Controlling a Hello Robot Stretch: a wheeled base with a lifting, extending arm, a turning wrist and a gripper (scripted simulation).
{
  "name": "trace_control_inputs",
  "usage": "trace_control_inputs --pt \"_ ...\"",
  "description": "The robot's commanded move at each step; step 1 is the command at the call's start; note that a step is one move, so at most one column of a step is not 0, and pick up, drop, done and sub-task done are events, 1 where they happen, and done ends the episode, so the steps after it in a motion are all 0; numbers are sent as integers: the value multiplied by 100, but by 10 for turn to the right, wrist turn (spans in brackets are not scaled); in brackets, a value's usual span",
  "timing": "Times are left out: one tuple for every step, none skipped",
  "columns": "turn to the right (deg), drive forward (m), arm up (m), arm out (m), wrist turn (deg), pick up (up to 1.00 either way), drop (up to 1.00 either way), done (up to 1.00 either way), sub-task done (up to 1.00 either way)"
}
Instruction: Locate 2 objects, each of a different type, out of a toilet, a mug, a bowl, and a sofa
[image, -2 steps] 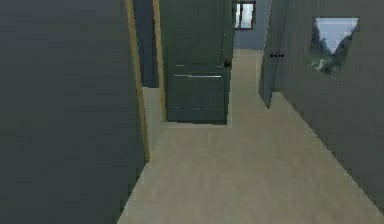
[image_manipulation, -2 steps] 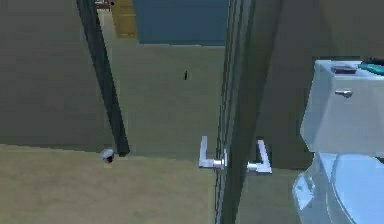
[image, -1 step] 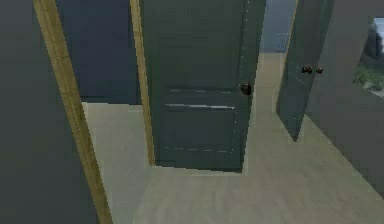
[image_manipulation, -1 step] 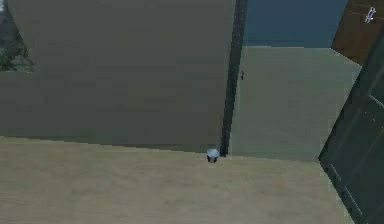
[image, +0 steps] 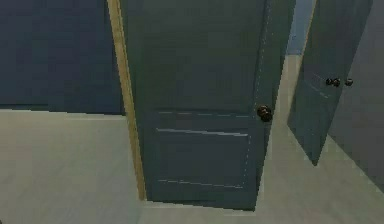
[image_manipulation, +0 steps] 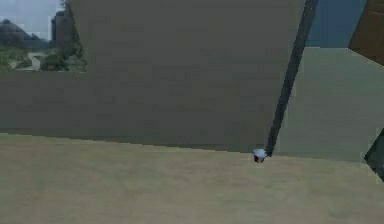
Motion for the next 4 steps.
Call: trace_control_inputs --pt "240 0 0 0 0 0 0 0 0" --pt "0 5 0 0 0 0 0 0 0" --pt "-360 0 0 0 0 0 0 0 0" --pt "0 65 0 0 0 0 0 0 0"
